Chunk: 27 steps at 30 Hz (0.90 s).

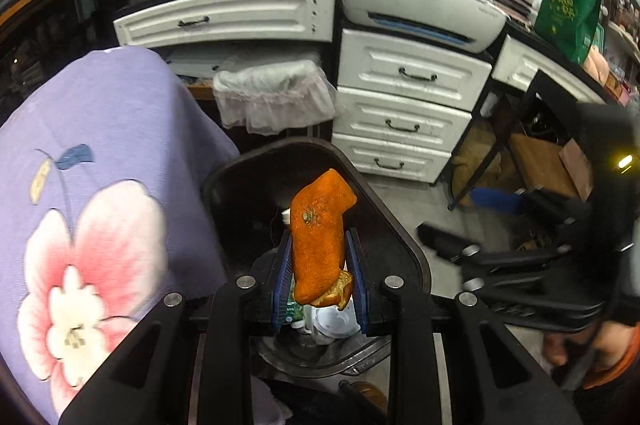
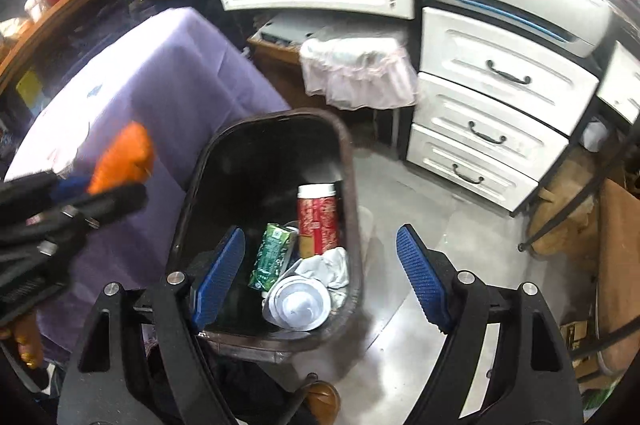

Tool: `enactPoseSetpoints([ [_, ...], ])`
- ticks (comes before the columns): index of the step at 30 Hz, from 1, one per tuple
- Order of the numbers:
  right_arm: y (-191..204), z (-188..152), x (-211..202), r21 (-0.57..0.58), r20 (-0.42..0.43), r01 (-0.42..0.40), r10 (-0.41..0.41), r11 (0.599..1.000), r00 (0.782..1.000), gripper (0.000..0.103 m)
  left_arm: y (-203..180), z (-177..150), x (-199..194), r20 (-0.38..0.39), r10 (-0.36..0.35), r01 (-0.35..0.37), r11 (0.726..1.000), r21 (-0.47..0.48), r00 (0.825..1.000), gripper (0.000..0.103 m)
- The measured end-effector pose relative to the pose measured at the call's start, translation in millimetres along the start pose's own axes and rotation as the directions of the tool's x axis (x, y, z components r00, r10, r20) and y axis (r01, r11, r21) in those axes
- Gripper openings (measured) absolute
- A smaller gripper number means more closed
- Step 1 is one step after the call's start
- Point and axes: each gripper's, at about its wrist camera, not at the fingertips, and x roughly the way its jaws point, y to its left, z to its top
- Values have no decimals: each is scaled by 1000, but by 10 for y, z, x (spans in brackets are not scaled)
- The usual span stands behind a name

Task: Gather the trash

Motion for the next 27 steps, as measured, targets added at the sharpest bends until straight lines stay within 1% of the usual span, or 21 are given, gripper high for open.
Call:
enactPoseSetpoints([
  [5,-142,-57,-158,23,18,38,-38,999,999,78,-82,-41,175,-47,-14,15,1000,21,999,26],
  [8,-217,-102,-207,34,19,57,-58,998,998,78,-102,-59,244,-67,-17,18,1000,25,998,31],
  [9,-233,-113,-213,37,19,61,-61,997,998,78,-113,-67,261,-72,-16,18,999,29,997,35],
  [10,-254,-131,-229,41,19,66,-67,997,998,78,-123,-68,264,-74,-15,18,999,31,997,44],
  [11,-268,-143,-243,44,21,73,-74,996,997,78,-125,-74,259,-72,-16,18,999,30,997,49],
  [12,-272,-148,-253,47,24,79,-80,996,997,78,-124,-75,250,-69,-19,20,999,27,997,59],
  [13,-282,-156,-277,51,28,83,-85,995,996,78,-125,-80,225,-61,-24,25,999,23,998,63],
  [17,-283,-153,-440,67,64,83,-88,994,994,78,-143,-62,72,-39,-31,32,999,26,999,69],
  [18,-268,-144,-482,67,77,86,-91,994,993,78,-140,-59,15,-25,-33,33,999,27,999,71],
  [20,-189,-130,-640,72,127,94,-102,993,987,79,-109,-69,-220,30,-30,29,999,26,999,77],
  [21,-155,-127,-708,75,149,96,-106,993,983,80,-78,-84,-367,65,-20,19,1000,24,998,84],
  [22,-107,-122,-798,81,181,100,-113,992,977,85,-51,-98,-504,104,-7,4,1000,21,995,90],
  [23,-44,-119,-911,90,229,101,-119,991,966,87,-25,-113,-629,141,15,-18,1000,19,990,93],
  [24,16,-123,-1015,96,272,95,-118,991,955,88,17,-148,-796,191,48,-52,999,15,980,97],
  [25,102,-127,-1143,98,323,86,-113,991,939,89,52,-166,-916,227,70,-75,997,13,971,97],
  [27,285,-127,-1371,98,411,73,-107,993,905,96,147,-275,-1274,329,139,-151,988,10,934,97],
])
